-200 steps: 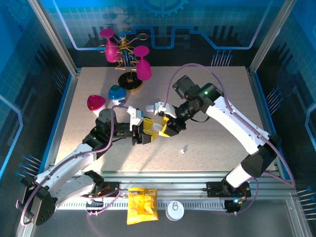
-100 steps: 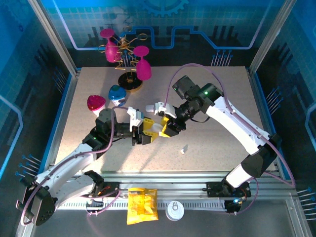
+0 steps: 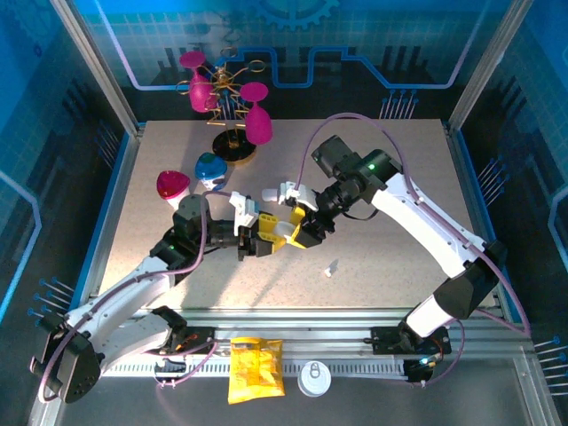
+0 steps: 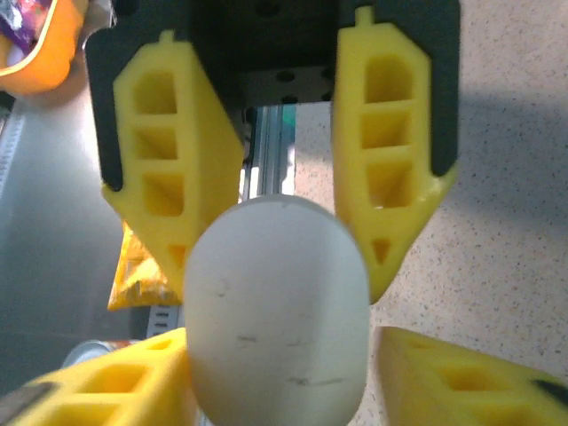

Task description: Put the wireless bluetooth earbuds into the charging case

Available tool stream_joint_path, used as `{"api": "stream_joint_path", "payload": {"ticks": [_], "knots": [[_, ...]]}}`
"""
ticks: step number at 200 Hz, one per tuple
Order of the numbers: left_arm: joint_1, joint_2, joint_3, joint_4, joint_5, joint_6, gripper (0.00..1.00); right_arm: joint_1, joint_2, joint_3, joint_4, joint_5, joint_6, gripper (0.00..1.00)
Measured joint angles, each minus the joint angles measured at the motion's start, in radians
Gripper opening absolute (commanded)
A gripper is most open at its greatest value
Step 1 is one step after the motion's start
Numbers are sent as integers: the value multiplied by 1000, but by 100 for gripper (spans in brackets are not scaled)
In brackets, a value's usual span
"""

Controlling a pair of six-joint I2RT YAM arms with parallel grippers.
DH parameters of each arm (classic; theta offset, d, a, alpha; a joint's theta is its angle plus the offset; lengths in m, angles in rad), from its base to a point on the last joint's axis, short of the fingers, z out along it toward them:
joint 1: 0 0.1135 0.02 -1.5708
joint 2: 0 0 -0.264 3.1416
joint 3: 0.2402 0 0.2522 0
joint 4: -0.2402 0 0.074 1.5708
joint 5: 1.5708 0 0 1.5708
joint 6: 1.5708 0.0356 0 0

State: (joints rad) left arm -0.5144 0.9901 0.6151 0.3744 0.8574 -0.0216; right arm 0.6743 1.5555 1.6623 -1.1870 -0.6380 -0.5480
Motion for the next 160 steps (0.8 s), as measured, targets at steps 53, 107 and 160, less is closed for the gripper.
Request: {"api": "stream_joint_path", "payload": {"ticks": [53, 107, 160], "knots": [[0, 24, -26, 148, 3, -48, 25, -69, -108, -127, 155, -29, 92, 81], [2, 40, -26, 196, 3, -85, 25, -126, -186, -195, 273, -55, 194, 81], [4, 42, -29, 207, -2, -111, 25, -183, -238, -243, 397, -69, 288, 81]]}}
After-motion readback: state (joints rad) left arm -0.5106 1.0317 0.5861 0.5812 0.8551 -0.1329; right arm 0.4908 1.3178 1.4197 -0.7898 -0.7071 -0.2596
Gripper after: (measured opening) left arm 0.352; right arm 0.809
